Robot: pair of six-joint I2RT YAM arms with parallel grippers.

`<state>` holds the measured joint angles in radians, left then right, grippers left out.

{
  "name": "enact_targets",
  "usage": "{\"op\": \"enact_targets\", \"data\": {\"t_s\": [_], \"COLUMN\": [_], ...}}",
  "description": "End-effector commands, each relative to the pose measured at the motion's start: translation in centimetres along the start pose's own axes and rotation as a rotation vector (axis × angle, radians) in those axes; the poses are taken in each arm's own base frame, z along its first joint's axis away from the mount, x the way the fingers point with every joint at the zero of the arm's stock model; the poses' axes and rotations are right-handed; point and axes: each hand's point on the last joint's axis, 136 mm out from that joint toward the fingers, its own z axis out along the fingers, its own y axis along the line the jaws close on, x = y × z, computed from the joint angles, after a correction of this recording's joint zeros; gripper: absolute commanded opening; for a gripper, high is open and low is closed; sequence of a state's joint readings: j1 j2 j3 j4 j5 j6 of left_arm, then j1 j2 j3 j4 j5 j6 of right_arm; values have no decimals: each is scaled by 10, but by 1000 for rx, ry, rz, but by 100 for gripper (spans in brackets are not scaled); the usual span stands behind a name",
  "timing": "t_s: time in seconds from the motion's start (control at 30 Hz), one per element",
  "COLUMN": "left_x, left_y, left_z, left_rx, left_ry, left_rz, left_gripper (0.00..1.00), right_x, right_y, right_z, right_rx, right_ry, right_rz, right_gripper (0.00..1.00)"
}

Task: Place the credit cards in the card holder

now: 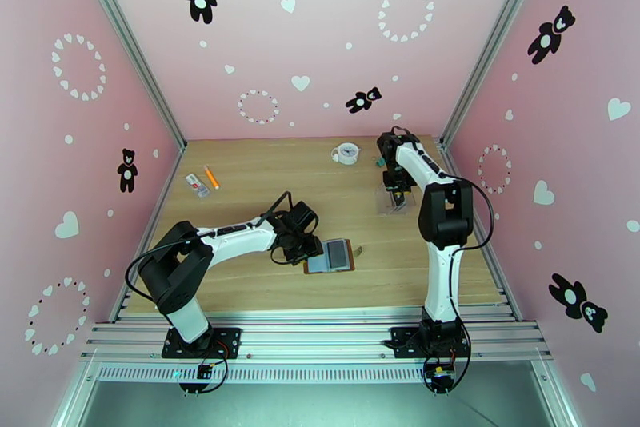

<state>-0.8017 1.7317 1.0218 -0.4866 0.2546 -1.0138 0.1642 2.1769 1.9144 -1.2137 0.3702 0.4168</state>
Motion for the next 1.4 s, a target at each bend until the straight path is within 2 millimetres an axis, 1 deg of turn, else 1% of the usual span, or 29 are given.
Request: {"op": "enact_targets", "data": {"t_s": [0.0, 0.1, 0.27, 0.5, 0.63, 0.73, 0.87, 0.97, 1.07, 1.17, 1.3, 1.37], "left_x": [3, 4, 5, 6, 7, 6, 7, 7, 9, 9, 9, 9], "left_y": [-2, 0, 2, 4, 5, 5, 6, 7, 9, 10, 12, 13], "left_z": [-5, -6, -6, -6, -6, -6, -6, -6, -7, -8, -9, -10], "left_rx": [17, 15, 16, 14, 15, 16, 15, 14, 12, 14, 15, 14], "left_ry": [-3, -4, -3, -3, -3, -6, -5, -7, -6, -10, -18, -23], "left_rz": [23, 21, 21, 22, 20, 19, 19, 18, 17, 16, 12, 10], "left_gripper": [47, 47, 47, 47, 47, 47, 47, 47, 47, 47, 47, 47], "right_x": [5, 6, 8, 12, 11, 13, 15, 15, 16, 19, 23, 27], "right_y": [-12, -8, -3, -3, 1, 6, 10, 14, 19, 27, 40, 50], "right_z": [-16, -17, -16, -10, -9, -6, -2, 1, 4, 4, -2, -7], "right_rx": [2, -19, -48, -36, -58, -77, -90, -106, -124, -165, -228, -261], "right_ry": [-15, -13, -7, 8, 12, 30, 46, 52, 68, 83, 81, 80], "right_rz": [21, 21, 17, 11, 12, 7, 2, -2, -8, -11, -10, -15], "right_gripper": [4, 0, 0, 0, 7, 14, 17, 18, 17, 9, 1, 0]}}
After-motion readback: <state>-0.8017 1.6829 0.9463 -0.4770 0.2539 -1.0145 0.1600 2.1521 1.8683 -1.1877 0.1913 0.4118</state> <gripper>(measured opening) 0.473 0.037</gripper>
